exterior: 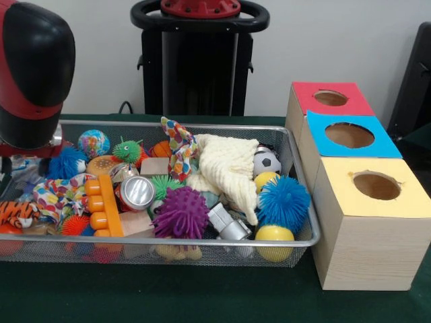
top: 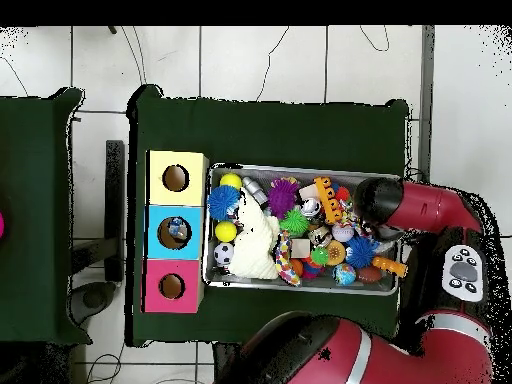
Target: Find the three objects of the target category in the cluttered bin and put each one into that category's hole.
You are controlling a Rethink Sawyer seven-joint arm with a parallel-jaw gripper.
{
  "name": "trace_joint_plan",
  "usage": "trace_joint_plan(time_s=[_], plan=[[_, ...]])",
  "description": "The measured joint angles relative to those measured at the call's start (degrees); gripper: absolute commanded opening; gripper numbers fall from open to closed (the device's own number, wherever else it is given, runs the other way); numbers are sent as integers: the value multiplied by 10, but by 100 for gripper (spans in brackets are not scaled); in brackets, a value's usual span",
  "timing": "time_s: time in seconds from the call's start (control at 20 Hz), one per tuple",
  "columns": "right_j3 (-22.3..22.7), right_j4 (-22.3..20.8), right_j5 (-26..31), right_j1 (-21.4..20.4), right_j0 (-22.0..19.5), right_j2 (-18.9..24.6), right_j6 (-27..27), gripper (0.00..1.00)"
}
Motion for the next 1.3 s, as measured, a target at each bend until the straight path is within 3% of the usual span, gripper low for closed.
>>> trace_joint_plan(time_s=[0.85,1.3], plan=[[-1,2,0,27,9,-1,0,100],[-18,2,1,26,34,-24,0,100]])
